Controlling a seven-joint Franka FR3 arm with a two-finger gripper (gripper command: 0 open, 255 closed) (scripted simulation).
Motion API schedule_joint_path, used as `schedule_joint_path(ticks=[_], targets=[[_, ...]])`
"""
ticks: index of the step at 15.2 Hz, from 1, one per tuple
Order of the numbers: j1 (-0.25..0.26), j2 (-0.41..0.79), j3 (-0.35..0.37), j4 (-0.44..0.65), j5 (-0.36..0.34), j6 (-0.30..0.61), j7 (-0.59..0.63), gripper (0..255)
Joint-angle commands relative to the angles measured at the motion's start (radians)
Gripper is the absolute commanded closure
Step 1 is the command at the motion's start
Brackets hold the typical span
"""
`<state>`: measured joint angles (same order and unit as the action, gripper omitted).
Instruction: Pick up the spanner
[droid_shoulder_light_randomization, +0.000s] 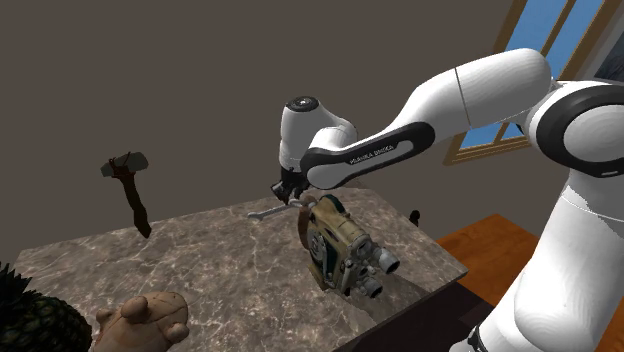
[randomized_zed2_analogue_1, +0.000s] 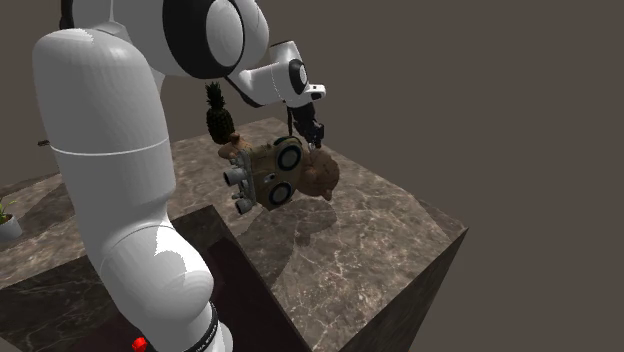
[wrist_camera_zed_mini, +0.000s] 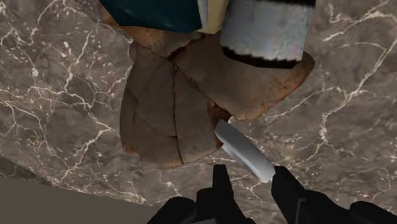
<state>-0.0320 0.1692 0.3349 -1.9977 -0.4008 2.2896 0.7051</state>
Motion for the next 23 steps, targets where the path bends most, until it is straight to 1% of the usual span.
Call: schedule_joint_path(ticks=[1,8,23], targets=[[0.0,0.002,0.0,-0.001,0.0,0.001,0.001,255],[-0.001,0.002,0.0,-0.001,0.0,0.002,0.0,255],[-0.005,-0.073,0.013,0.11,0.074,-0.168,-0.082,255]])
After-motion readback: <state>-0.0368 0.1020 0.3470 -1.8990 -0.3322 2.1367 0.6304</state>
